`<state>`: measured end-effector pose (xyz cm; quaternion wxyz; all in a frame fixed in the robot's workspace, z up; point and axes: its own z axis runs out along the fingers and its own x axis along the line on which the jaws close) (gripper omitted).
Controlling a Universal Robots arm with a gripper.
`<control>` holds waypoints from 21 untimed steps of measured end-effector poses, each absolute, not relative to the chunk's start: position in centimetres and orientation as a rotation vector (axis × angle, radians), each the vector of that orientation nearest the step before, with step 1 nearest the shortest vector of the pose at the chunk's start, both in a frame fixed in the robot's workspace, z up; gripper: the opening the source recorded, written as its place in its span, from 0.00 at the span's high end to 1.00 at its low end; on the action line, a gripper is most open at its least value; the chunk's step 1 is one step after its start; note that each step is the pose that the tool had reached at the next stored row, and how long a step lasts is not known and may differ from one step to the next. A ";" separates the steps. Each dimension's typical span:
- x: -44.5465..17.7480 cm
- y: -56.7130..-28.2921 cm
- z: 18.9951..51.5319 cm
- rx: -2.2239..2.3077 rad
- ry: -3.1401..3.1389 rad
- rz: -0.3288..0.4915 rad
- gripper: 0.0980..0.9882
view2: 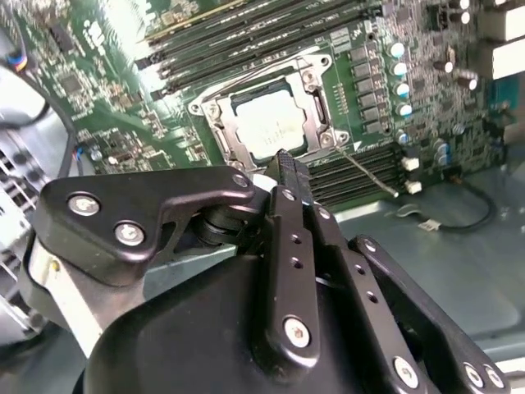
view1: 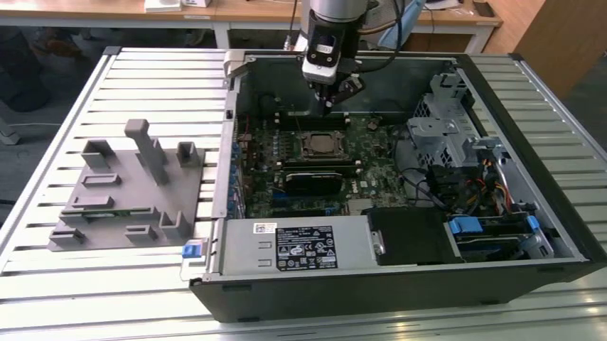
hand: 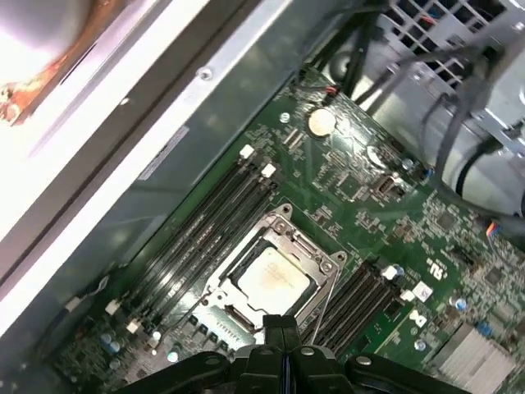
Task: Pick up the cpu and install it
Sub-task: 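Install the first cpu locking lever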
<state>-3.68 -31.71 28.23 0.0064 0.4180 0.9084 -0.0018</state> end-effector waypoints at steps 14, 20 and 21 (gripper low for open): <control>-3.7 -31.7 28.1 0.939 2.984 -0.003 0.99; -3.7 -31.7 28.1 0.774 3.031 -0.002 0.99; -3.7 -31.7 28.1 0.747 3.038 -0.002 0.99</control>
